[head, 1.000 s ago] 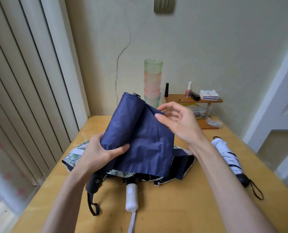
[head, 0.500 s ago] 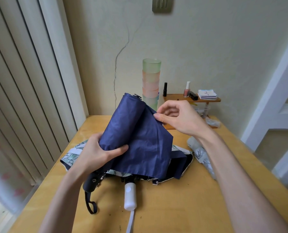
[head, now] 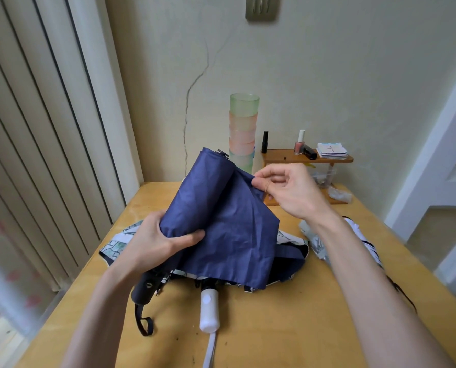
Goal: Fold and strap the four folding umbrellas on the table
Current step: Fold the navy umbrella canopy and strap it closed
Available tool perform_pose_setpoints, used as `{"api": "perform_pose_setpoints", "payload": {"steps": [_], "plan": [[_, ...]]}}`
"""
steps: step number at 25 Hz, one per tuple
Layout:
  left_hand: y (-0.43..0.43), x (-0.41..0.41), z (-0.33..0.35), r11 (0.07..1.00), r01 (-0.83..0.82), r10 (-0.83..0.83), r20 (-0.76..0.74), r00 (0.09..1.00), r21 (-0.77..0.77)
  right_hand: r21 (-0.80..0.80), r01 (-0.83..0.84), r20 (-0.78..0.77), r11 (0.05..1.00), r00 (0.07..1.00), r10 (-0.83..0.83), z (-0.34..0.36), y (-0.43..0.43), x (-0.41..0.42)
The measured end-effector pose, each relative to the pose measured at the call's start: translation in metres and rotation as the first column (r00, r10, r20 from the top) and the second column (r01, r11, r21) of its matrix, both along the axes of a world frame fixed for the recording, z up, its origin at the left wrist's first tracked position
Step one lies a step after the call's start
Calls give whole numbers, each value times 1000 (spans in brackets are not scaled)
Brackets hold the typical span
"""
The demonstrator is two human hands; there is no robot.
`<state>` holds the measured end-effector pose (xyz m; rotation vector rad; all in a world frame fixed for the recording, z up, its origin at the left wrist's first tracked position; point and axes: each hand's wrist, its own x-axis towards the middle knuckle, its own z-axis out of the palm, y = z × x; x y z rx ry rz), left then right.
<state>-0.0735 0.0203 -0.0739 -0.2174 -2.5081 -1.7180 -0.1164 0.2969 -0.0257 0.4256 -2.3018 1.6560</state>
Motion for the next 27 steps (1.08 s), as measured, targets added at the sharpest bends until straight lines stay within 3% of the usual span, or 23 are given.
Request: {"api": "perform_pose_setpoints", "payload": {"steps": [2, 6, 10, 13, 20, 23, 25, 27], "plan": [[1, 1, 2, 1000, -9, 9, 1, 1000, 24, -126, 32, 2, 992, 999, -32, -7, -5, 3], [-1, 2, 3, 996, -50, 49, 20, 999, 77, -412, -5, 171, 911, 982, 83, -18, -11, 9], [0, 2, 3, 996, -30, 30, 9, 1000, 83, -407, 127, 184, 905, 981, -55, -18, -16, 10], [3, 2, 2, 994, -60, 60, 3, 998, 91, -471, 130, 185, 872, 982, -47, -18, -22, 8], [15, -2, 0, 972, -149, 155, -18, 988, 179, -371, 208, 73, 905, 978, -195, -18, -25, 13], [36, -6, -5, 899, -278, 294, 6, 956, 339, -215, 371, -248, 903, 874, -418, -38, -38, 36], [55, -7, -8, 793, -337, 347, 78, 935, 507, -51, 257, -386, 965, 886, -257, -61, -55, 55], [66, -5, -10, 707, -332, 325, 130, 937, 624, 152, 47, -287, 987, 958, -2, -77, -71, 65]]}}
